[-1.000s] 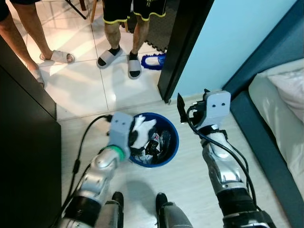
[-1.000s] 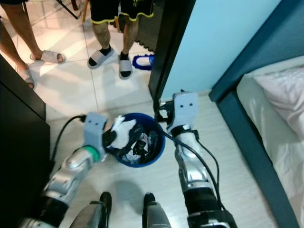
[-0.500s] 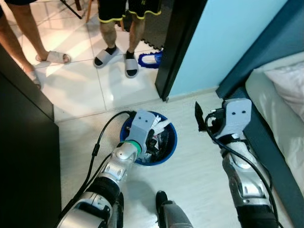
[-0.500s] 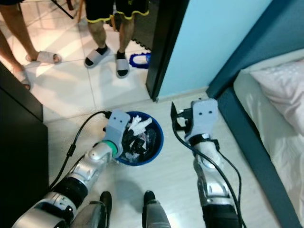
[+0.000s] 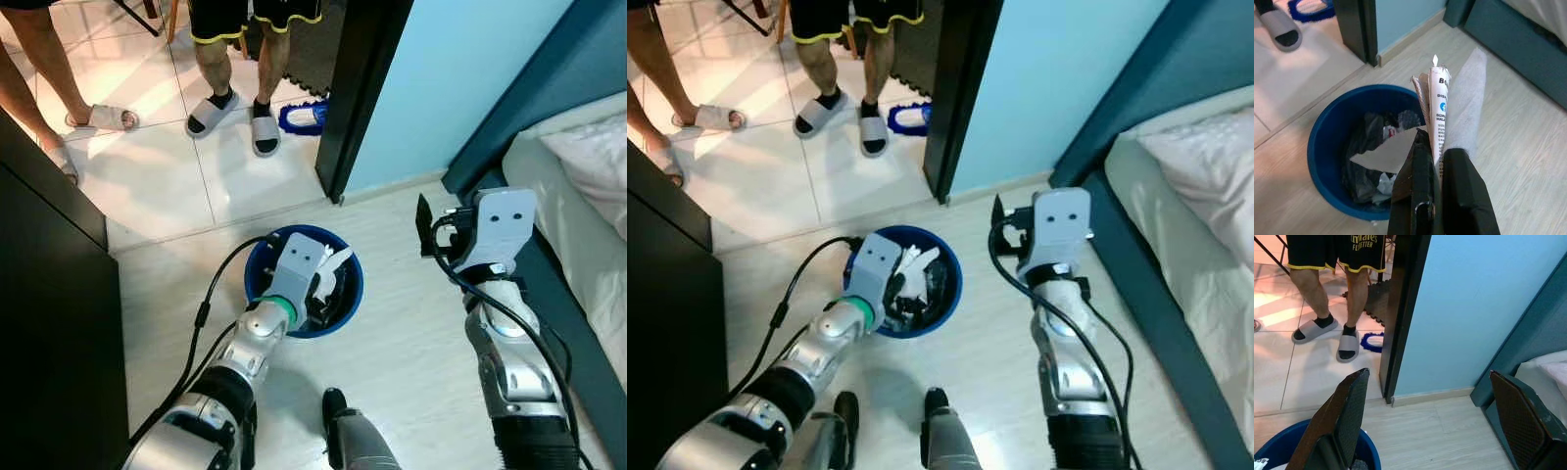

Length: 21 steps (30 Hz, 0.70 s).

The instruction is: Clean up the room

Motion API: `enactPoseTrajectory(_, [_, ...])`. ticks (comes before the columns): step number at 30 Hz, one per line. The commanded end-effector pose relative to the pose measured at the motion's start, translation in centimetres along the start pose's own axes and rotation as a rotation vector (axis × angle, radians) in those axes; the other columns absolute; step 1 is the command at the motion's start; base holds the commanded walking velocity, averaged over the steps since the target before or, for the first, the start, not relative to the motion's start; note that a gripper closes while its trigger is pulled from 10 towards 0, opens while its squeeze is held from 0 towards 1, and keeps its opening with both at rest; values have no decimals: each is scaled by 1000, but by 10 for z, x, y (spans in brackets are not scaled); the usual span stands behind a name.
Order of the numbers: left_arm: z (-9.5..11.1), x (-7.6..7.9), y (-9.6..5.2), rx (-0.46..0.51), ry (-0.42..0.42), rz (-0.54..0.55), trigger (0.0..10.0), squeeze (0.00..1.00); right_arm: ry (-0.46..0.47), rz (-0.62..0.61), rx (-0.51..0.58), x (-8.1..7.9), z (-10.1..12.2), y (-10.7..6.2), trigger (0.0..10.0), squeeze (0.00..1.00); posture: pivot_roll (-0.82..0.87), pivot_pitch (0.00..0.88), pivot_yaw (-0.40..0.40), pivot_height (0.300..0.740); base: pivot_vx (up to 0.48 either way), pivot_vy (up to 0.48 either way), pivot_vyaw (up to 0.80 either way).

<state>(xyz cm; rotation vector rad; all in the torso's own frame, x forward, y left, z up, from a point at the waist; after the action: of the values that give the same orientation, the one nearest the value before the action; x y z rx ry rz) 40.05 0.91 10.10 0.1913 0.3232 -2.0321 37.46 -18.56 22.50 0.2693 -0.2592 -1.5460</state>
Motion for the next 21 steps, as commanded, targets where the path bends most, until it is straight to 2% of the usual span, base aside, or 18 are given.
enactPoseTrajectory(1, [-16, 12, -3, -43, -14, -22, 10000, 0, -10, -6, -35, 5, -7, -6, 10000, 604, -187, 450, 38, 740, 0, 0, 0])
enactPoseTrajectory(2, [-15, 14, -3, -40, -15, -23, 10000, 0, -13, -5, -36, 5, -7, -6, 10000, 553, -187, 450, 38, 740, 0, 0, 0])
enactPoseTrajectory(4, [-15, 14, -3, -38, -17, -23, 10000, 0, -14, -5, -36, 6, -7, -6, 10000, 553, -187, 450, 38, 740, 0, 0, 0])
enactPoseTrajectory(6, [-14, 14, -3, -34, -17, -20, 10000, 0, -17, -7, -40, 6, -7, -6, 10000, 424, -186, 446, 36, 740, 0, 0, 0])
enactPoseTrajectory(7, [-13, 14, -2, -33, -17, -19, 10000, 0, -17, -8, -42, 6, -7, -6, 10000, 0, -183, 445, 37, 740, 0, 0, 0])
enactPoseTrajectory(21, [-13, 12, -2, -26, -14, -12, 10000, 0, -12, -14, -60, 4, -11, -8, 10000, 0, -180, 446, 40, 740, 0, 0, 0])
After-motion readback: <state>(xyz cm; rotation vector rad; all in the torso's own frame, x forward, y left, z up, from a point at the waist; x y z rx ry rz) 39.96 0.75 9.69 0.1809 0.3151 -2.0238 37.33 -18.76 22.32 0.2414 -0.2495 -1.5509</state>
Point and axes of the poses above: a point about 5 cm out from each wrist's last joint towards the gripper, its own y axis pointing out of the wrist towards the gripper, its own z axis along the axis of the wrist's last joint, x = y × z, the point moved 5 cm from there along y, pointing out of the wrist towards the gripper, and after that the axes turned 10 degrees about y, right-handed, at the moved point
